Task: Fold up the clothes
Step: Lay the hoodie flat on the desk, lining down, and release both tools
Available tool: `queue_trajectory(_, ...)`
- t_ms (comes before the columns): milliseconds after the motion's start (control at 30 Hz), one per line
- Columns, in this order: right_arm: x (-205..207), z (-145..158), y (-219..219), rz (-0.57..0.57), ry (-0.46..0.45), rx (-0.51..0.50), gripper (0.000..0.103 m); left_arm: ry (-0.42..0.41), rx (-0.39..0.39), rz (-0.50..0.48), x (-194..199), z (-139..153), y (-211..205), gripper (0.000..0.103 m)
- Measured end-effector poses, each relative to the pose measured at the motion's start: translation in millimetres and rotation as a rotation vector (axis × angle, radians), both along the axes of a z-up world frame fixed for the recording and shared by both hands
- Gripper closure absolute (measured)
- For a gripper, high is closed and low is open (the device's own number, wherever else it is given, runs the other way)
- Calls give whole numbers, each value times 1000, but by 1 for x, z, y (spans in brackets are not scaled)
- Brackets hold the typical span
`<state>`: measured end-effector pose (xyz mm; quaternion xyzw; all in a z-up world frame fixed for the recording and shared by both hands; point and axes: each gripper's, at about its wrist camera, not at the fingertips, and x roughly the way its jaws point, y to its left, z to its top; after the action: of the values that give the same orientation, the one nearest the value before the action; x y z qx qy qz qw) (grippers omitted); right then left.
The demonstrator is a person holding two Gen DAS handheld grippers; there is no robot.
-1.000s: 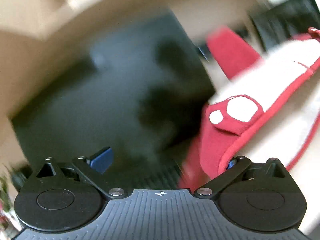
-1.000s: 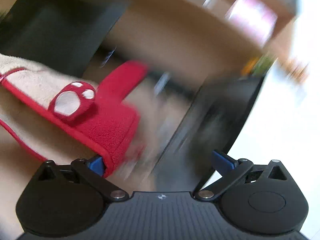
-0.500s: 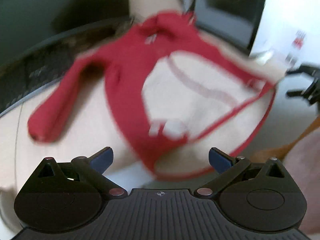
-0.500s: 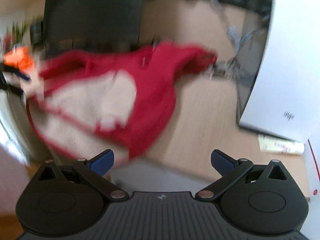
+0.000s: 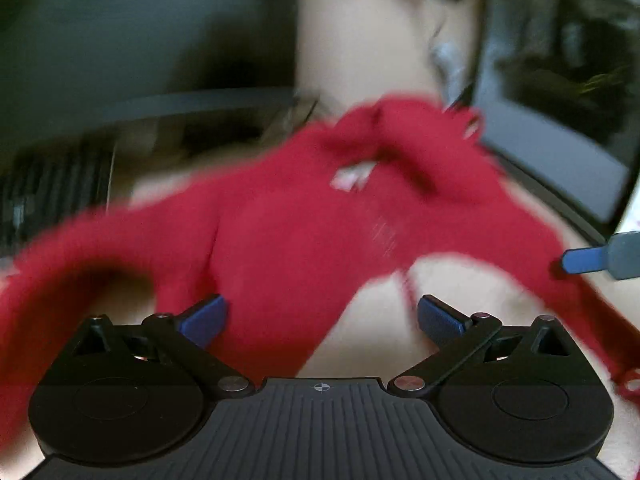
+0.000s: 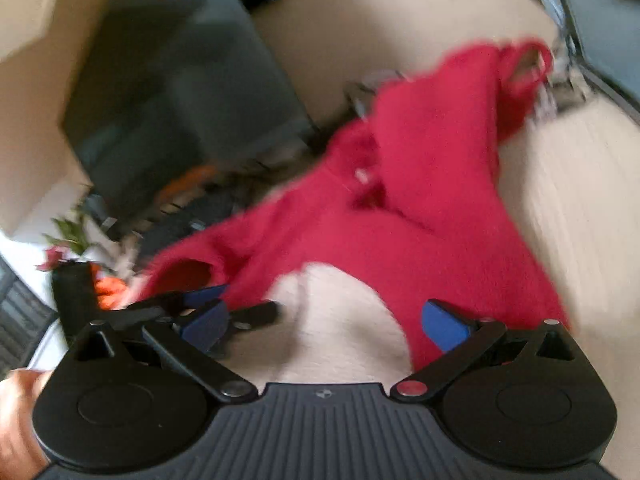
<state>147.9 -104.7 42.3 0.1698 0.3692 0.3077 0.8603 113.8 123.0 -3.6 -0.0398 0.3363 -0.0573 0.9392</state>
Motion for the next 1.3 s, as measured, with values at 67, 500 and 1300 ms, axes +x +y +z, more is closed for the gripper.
queue_trajectory(67, 2, -16, 4, -19, 30, -19, 0, 28, -61, 55, -4, -2, 13, 0)
queue_trajectory(500, -60, 11, 24, 123, -46, -249, 0, -44, -47, 24, -68, -14, 4, 0)
queue_trajectory(1300, 90, 15, 127, 85, -248, -223, 0, -7, 34, 46, -16, -7, 35, 0)
